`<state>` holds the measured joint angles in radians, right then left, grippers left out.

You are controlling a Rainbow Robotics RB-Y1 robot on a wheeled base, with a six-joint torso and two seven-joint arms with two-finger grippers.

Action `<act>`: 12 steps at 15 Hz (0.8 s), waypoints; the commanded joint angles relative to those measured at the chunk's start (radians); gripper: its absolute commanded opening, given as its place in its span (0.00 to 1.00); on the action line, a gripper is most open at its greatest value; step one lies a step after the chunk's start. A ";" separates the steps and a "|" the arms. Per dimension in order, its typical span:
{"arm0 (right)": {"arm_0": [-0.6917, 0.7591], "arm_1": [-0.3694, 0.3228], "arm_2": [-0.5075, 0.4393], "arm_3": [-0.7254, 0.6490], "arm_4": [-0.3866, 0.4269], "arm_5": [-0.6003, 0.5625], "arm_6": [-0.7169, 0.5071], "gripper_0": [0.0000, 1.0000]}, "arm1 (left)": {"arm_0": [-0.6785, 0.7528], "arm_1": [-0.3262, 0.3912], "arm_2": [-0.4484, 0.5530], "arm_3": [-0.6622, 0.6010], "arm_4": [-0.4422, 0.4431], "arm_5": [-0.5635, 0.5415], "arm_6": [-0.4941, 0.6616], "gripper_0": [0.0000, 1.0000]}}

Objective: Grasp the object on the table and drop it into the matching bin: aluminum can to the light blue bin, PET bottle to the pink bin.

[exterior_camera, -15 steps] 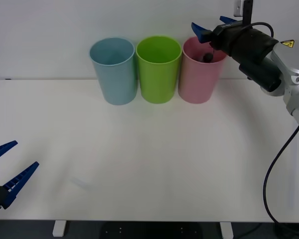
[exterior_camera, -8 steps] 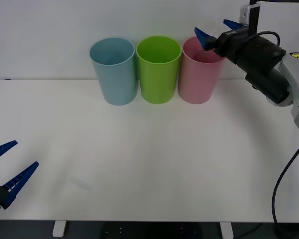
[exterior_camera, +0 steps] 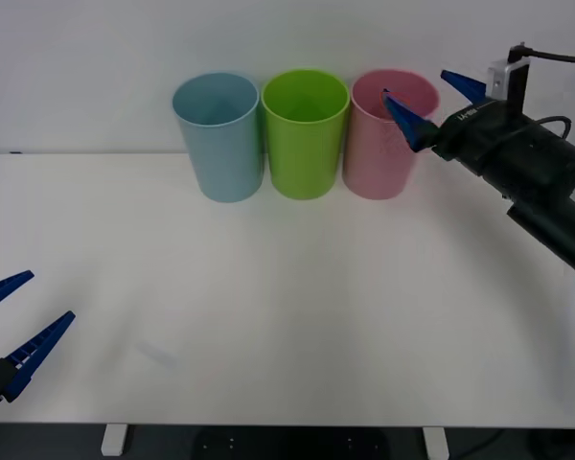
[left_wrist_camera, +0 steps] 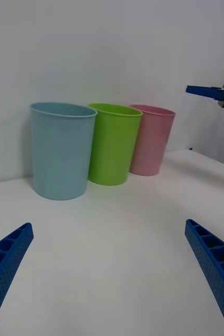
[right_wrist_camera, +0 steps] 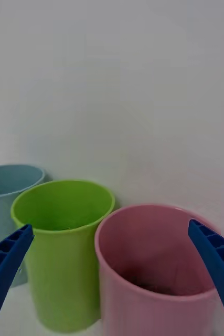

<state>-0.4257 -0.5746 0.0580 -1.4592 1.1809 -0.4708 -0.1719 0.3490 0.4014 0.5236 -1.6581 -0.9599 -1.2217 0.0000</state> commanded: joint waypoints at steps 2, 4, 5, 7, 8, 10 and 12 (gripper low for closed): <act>0.133 -0.014 -0.061 -0.115 -0.014 -0.098 0.032 1.00 | 0.000 0.000 0.000 0.000 0.000 0.000 0.000 1.00; 0.199 -0.014 -0.110 -0.158 -0.017 -0.175 0.063 1.00 | 0.000 0.000 0.000 0.000 0.000 0.000 0.000 1.00; 0.223 -0.014 -0.125 -0.165 -0.033 -0.201 0.109 1.00 | 0.000 0.000 0.000 0.000 0.000 0.000 0.000 1.00; 0.274 -0.014 -0.145 -0.168 -0.052 -0.258 0.193 1.00 | 0.000 0.000 0.000 0.000 0.000 0.000 0.000 1.00; 0.301 -0.013 -0.156 -0.170 -0.061 -0.287 0.238 1.00 | 0.000 0.000 0.000 0.000 0.000 0.000 0.000 1.00; 0.347 -0.008 -0.178 -0.173 -0.063 -0.328 0.282 1.00 | 0.000 0.000 0.000 0.000 0.000 0.000 0.000 1.00; 0.401 0.004 -0.211 -0.191 -0.063 -0.382 0.284 1.00 | 0.000 0.000 0.000 0.000 0.000 0.000 0.000 1.00</act>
<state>-0.0429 -0.5753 -0.1418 -1.6427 1.1184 -0.8346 0.1114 0.3490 0.4014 0.5236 -1.6581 -0.9599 -1.2217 0.0000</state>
